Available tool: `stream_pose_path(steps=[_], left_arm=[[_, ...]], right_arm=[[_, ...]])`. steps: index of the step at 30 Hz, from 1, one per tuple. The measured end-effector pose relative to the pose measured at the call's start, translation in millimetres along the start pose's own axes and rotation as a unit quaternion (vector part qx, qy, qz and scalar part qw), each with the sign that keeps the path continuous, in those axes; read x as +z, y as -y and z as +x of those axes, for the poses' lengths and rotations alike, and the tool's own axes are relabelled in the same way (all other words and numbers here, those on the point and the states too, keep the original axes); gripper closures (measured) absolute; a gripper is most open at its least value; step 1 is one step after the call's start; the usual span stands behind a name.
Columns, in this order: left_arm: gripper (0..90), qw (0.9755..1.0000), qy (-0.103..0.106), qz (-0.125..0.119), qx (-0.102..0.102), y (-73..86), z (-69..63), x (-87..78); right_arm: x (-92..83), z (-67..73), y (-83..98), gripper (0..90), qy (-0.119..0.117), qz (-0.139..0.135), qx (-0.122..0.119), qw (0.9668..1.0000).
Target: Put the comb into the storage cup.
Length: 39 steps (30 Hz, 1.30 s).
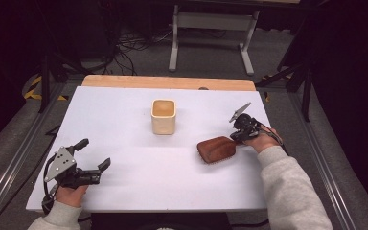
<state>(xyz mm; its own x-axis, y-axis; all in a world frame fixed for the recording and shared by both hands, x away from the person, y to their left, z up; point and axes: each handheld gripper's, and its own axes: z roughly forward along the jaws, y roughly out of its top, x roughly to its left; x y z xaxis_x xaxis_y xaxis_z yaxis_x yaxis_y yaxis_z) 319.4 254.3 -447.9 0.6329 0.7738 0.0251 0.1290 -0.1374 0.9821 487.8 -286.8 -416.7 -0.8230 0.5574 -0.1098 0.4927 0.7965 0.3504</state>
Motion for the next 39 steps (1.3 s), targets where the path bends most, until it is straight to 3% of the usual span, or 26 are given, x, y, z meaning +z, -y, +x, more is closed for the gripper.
stream_pose_path(steps=[6, 14, 20, 24, 28, 30, 31, 36, 39], left_arm=[[0.9, 1.0, -0.001, 0.001, 0.0, -0.1, -0.1, -0.2], [0.9, 1.0, 0.0, 0.002, 0.001, -0.2, -0.5, 0.0], [0.9, 1.0, 0.001, 0.0, 0.002, -0.1, -0.9, 0.3], [0.9, 1.0, 0.001, 0.001, 0.002, 0.0, -0.9, 0.4], [0.9, 1.0, 0.003, 0.002, 0.002, 0.1, -1.1, 0.6], [0.9, 1.0, 0.003, 0.001, 0.002, 0.1, -1.0, 0.5], [0.9, 1.0, 0.002, 0.001, 0.002, 0.2, -1.0, 0.7], [0.9, 1.0, 0.003, 0.001, 0.001, 0.5, -1.6, 1.2], [0.8, 1.0, 0.003, 0.001, 0.001, 0.7, -1.6, 1.4]], right_arm=[[-2.3, 2.6, 7.4, 89.4, -0.01, 0.007, 0.01, 0.9999], [-7.2, 8.0, 10.2, 89.4, -0.015, 0.006, 0.005, 0.9998], [-9.1, 9.0, 10.6, 88.4, -0.003, -0.001, 0.007, 1.0], [-17.1, 9.4, 10.0, 84.0, 0.008, -0.023, 0.003, 0.9997], [-26.1, 9.3, 10.8, 67.5, 0.02, -0.039, 0.0, 0.999], [-30.8, 7.8, 11.7, 50.6, 0.019, -0.048, -0.001, 0.9986], [-32.3, 7.8, 11.8, 46.4, 0.021, -0.049, -0.001, 0.9986], [-36.6, 9.2, 11.2, 7.6, -0.003, -0.069, -0.014, 0.9975], [-39.8, 11.7, 10.3, 0.0, -0.012, -0.072, -0.024, 0.9971]])
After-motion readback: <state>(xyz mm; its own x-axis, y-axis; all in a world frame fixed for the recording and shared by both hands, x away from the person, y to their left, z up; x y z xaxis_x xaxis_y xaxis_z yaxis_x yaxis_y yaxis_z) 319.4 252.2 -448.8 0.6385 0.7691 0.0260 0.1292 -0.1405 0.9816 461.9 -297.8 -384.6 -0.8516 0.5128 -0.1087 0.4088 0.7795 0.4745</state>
